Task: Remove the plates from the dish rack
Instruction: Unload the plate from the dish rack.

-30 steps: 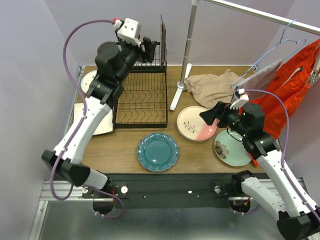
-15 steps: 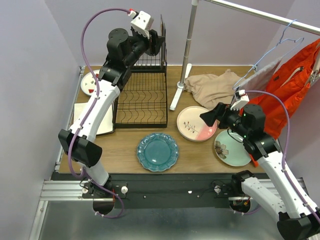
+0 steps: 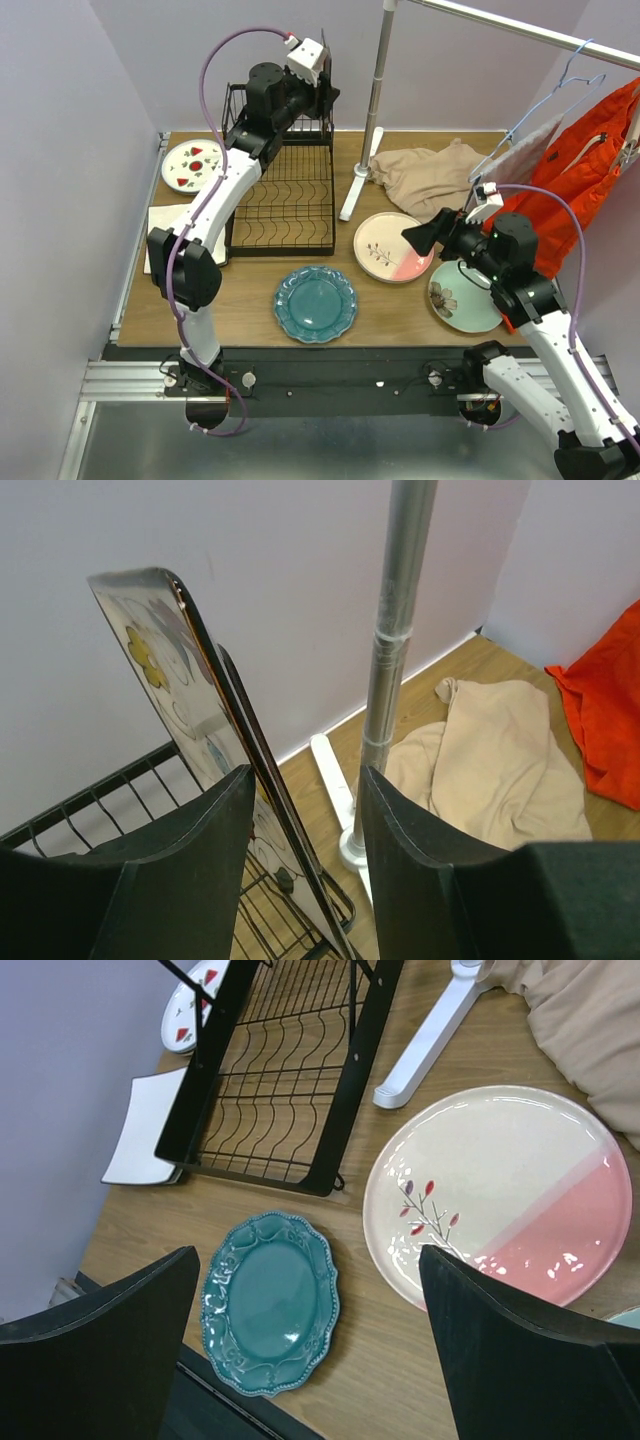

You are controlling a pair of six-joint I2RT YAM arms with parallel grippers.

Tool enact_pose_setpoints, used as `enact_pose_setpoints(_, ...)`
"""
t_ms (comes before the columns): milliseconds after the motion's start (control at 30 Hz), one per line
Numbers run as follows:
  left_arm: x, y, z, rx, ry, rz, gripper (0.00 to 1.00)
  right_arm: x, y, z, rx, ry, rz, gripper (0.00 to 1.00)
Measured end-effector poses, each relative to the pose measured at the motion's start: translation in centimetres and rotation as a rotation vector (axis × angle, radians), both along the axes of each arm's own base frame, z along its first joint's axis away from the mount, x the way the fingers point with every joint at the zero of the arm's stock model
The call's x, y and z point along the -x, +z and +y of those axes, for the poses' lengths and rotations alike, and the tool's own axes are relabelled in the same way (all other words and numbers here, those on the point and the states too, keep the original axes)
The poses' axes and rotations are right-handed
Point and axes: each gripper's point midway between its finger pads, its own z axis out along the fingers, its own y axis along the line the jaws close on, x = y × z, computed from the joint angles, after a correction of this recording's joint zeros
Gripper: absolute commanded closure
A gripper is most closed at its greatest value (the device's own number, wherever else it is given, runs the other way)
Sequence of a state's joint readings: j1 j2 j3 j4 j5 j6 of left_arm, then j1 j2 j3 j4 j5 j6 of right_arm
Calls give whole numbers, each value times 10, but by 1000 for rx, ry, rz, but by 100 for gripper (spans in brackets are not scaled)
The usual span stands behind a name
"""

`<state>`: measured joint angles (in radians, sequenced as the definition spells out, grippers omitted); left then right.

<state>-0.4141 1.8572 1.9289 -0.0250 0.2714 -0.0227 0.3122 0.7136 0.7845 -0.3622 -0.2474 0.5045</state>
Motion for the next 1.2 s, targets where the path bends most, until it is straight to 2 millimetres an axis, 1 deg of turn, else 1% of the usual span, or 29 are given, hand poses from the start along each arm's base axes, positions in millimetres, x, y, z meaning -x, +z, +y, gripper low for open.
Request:
enact_pose_setpoints(133,-9,-12,-4,-10,0,15,46,1,2,0,-4,1,-7,1)
enact_pose_setpoints(300,-19,-13,-6,-14,9,2,46,1,1,0,-2,2,-1,1)
enact_pose_setpoints(467,-29,-17,-8,-25,19,-13,50,1,0,1,-1,5,2,1)
enact_pose_setpoints(600,-36,-22,-8,-30,32,-14,57,1,0,1,-1,5,2,1)
enact_pose_setpoints(667,-40,-24,-7,-31,43,-14,58,1,0,1,-1,5,2,1)
enact_pose_setpoints(867,-43,-25,-5,-29,66,-14,58,1,1,1,-2,6,2,1)
enact_pose_setpoints(1133,-44,-25,-7,3,59,4,58,1,5,1,-4,5,-6,1)
enact_pose_setpoints(1167,-43,-25,-8,14,55,11,57,1,5,1,-4,5,-6,2)
enact_pose_setpoints(1200,-43,-25,-8,22,52,17,55,1,5,1,-4,5,-6,2)
